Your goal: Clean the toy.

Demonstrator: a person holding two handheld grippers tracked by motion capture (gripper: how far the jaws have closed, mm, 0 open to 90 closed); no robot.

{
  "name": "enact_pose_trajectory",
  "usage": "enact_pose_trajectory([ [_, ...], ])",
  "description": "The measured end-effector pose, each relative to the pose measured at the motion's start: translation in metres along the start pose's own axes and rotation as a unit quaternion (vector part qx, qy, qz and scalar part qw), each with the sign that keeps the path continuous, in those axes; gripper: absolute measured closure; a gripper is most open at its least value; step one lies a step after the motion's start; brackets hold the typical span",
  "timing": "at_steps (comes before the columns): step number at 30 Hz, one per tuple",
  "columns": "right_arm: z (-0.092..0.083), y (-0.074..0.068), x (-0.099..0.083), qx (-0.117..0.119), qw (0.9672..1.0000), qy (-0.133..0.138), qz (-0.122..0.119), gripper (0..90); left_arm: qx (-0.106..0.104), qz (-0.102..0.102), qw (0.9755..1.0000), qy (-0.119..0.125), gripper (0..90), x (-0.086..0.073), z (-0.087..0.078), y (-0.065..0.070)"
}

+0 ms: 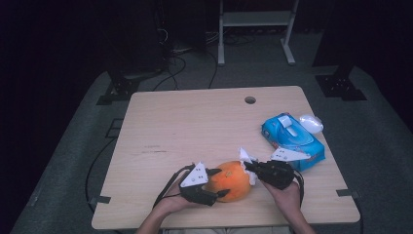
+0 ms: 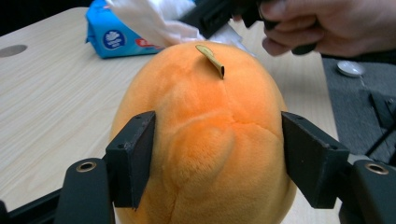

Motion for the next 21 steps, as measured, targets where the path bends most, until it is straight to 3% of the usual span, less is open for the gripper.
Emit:
enact_pose_trajectory([
  [3, -0.001, -0.006, 0.002, 0.0, 0.9999, 0.0, -0.015, 83.3, -0.001, 0.002, 1.0, 0.001, 30.4, 0.0, 0.0, 0.001],
  [5, 0.002, 0.003, -0.002, 0.006, 1.0, 0.0, 0.005, 83.2, -0.002, 0.0, 1.0, 0.003, 30.3, 0.0, 0.0, 0.001],
  [7, 0.005, 0.013, -0.008, -0.011, 0.9998, -0.012, 0.015, 83.2, -0.003, 0.004, 1.0, 0.004, 30.1, 0.0, -0.001, 0.001],
  [8, 0.005, 0.017, -0.01, -0.008, 0.9996, -0.012, 0.026, 83.3, -0.004, 0.005, 1.0, 0.004, 30.1, -0.001, -0.001, 0.001],
  [10, 0.005, 0.017, -0.011, -0.005, 0.9994, -0.01, 0.033, 83.4, -0.004, 0.003, 1.0, 0.005, 29.5, -0.001, -0.001, 0.0],
  [14, 0.0, 0.0, -0.001, 0.006, 0.9999, 0.004, 0.011, 83.5, 0.007, -0.002, 0.9999, 0.009, 27.1, 0.002, 0.002, -0.001],
  [17, -0.004, -0.014, 0.004, 0.011, 0.9997, 0.011, -0.02, 83.3, 0.013, 0.003, 0.9999, 0.007, 27.2, 0.003, 0.002, 0.001],
  [18, -0.003, -0.013, 0.004, 0.005, 0.9996, 0.009, -0.028, 83.2, 0.013, 0.002, 0.9999, 0.007, 27.5, 0.003, 0.002, 0.001],
  [21, 0.001, 0.005, -0.005, -0.018, 0.9997, -0.008, -0.01, 83.2, 0.014, 0.002, 0.9999, 0.007, 27.5, 0.003, 0.002, 0.002],
])
Point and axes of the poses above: each handheld gripper's, and its own axes: z roughly forward along the jaws, x roughly out of its top, y roughly to its right, the point moved 4 cm from there along z, roughly forward along the jaws, and after that the axes turned 13 degrees about -y, right-handed, at the moved point
